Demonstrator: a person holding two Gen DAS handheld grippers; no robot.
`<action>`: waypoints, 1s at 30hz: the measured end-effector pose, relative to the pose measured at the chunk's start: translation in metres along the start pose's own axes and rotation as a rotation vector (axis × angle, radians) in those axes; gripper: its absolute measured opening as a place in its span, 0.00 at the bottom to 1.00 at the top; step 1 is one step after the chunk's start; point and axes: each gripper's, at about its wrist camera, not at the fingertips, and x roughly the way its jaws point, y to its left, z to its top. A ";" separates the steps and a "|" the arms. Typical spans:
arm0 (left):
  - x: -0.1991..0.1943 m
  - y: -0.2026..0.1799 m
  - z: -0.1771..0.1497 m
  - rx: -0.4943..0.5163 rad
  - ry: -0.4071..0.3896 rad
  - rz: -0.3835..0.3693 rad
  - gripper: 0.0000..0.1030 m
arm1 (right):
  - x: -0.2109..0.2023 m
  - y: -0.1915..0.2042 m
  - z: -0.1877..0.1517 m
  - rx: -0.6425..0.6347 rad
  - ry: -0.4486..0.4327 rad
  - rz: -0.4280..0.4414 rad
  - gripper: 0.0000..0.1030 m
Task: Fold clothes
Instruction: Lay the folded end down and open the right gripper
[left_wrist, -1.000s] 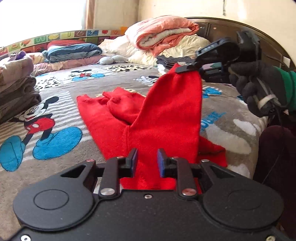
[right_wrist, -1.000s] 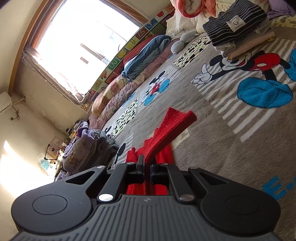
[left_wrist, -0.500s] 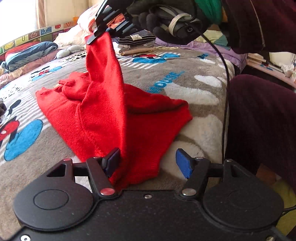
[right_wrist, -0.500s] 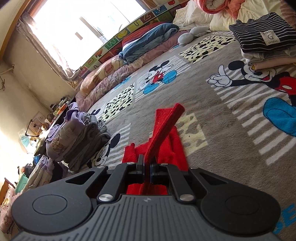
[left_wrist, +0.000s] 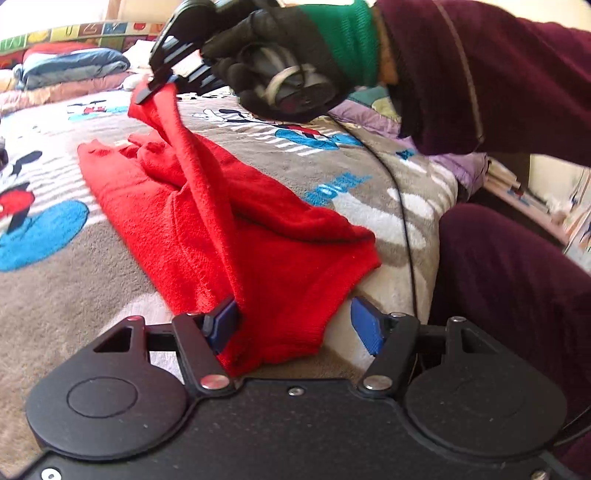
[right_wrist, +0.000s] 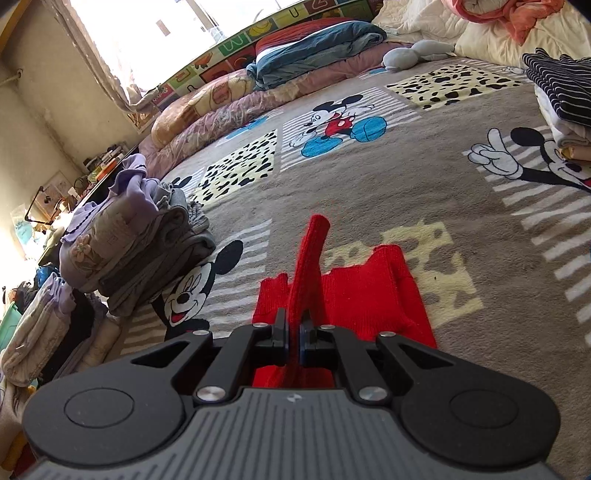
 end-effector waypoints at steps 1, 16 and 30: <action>-0.001 0.002 0.000 -0.013 -0.001 -0.008 0.63 | 0.007 0.002 0.001 0.005 0.001 0.006 0.11; -0.006 0.013 -0.001 -0.082 -0.013 -0.028 0.63 | 0.027 -0.031 -0.009 -0.106 0.064 0.089 0.43; -0.013 0.023 0.000 -0.171 -0.008 -0.077 0.63 | 0.028 -0.026 -0.022 -0.178 0.000 0.125 0.09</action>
